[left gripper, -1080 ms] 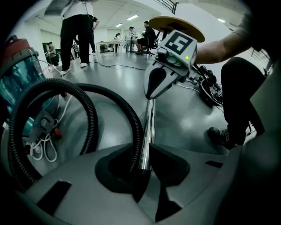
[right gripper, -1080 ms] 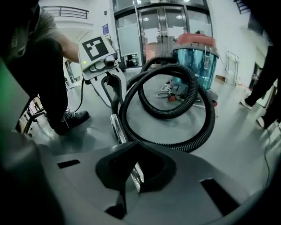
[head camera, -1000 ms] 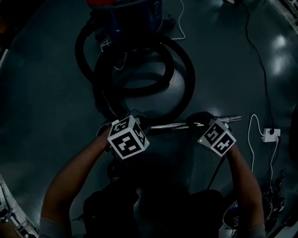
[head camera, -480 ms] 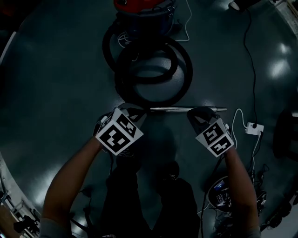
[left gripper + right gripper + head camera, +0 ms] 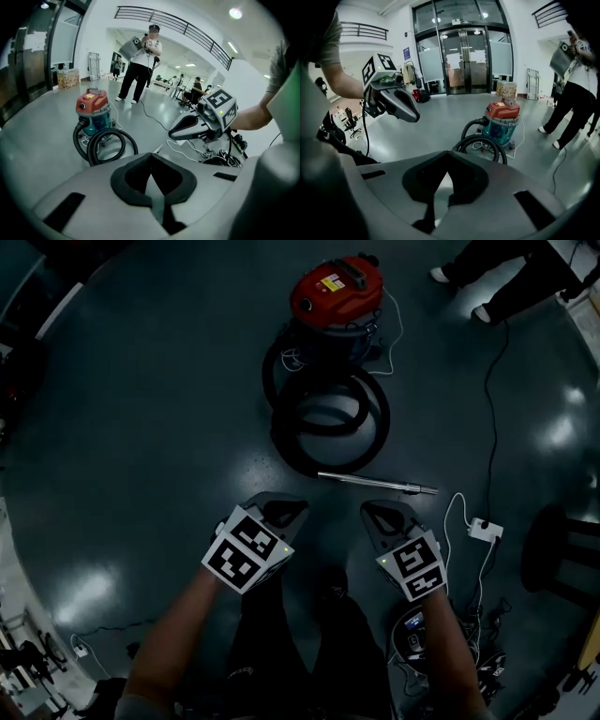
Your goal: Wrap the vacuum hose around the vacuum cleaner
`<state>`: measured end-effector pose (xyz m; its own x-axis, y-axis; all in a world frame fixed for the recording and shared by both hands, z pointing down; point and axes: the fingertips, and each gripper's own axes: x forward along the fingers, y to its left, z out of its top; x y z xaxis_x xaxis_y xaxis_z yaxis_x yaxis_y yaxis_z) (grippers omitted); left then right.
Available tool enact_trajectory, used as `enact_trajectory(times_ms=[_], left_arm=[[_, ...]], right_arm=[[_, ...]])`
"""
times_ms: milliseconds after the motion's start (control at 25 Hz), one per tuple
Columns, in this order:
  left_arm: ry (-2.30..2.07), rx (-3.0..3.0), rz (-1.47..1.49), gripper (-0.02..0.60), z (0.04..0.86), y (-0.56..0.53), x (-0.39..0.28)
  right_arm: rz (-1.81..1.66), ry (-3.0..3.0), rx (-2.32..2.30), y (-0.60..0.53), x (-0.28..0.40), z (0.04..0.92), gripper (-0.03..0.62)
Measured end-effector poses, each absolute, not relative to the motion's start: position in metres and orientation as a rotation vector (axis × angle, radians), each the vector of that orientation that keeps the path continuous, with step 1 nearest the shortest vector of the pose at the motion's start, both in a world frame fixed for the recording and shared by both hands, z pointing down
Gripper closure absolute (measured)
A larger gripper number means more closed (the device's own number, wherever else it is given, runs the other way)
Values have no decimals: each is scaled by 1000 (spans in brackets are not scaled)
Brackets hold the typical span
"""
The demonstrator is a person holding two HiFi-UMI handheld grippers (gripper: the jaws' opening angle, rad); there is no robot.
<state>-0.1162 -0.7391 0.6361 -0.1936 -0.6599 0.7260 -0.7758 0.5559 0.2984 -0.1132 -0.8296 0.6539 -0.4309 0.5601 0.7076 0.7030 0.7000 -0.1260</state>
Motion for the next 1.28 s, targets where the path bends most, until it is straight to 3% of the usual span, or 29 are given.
enact_trajectory(times_ms=[560, 1040, 1280], left_arm=[[-2285, 1015, 166, 575, 395, -687, -69], [-2440, 1113, 71, 574, 254, -605, -36], [-2499, 1152, 59, 574, 210, -587, 0]], right_arm=[[30, -2366, -1004, -746, -66, 391, 588], [222, -2601, -909, -637, -17, 249, 588], [157, -2700, -951, -610, 20, 197, 589]])
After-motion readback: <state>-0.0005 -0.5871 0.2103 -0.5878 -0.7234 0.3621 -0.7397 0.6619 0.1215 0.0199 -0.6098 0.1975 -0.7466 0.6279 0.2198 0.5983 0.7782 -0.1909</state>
